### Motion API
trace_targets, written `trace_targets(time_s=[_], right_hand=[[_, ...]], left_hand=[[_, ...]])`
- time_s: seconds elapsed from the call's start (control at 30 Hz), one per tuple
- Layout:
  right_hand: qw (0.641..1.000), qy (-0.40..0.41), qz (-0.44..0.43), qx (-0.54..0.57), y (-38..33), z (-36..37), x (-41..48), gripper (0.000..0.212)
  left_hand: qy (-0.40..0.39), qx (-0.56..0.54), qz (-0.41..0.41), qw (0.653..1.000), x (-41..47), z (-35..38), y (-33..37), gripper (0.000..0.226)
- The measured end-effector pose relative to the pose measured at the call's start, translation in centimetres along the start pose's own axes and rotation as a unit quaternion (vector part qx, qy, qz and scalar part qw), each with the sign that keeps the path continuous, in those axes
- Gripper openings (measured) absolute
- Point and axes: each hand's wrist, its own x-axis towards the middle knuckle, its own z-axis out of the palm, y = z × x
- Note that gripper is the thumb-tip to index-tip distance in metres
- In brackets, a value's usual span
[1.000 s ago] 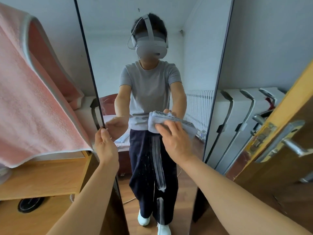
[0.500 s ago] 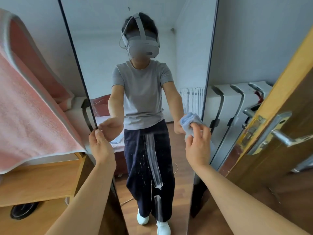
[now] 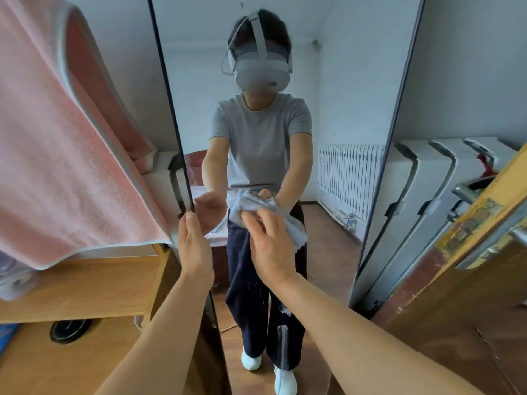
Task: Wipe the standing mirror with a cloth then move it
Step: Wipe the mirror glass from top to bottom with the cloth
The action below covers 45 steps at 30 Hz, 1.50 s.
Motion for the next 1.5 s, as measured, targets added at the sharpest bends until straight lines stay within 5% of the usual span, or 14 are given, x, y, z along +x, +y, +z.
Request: trace_targets(time_s=[0.2,0.43,1.0,1.5], right_hand=[[0.986,-0.122,-0.112,0.007,-3.1,2.2,0.5,0.043],[0.971,-0.15,-0.177,-0.058,-0.4,1.5,-1.6,0.032],[0.989,0.044,0.113,-0.082,13.4,-7.5,-5.9,0.046],[0.982,0.048,0.167,-0.069,11.8,-5.5,-7.6,0.035]], left_hand=[[-0.045,-0.008,0.001,0.999,-0.6,-0.9,0.3,0.038],[-0.035,0.009,0.002,0.999,-0.9,-0.9,-2.4,0.036],[0.064,0.034,-0.045,0.996,-0.2,0.9,-4.1,0.043],[0.046,0.026,-0.086,0.995,-1.0,-0.4,-5.4,0.041]])
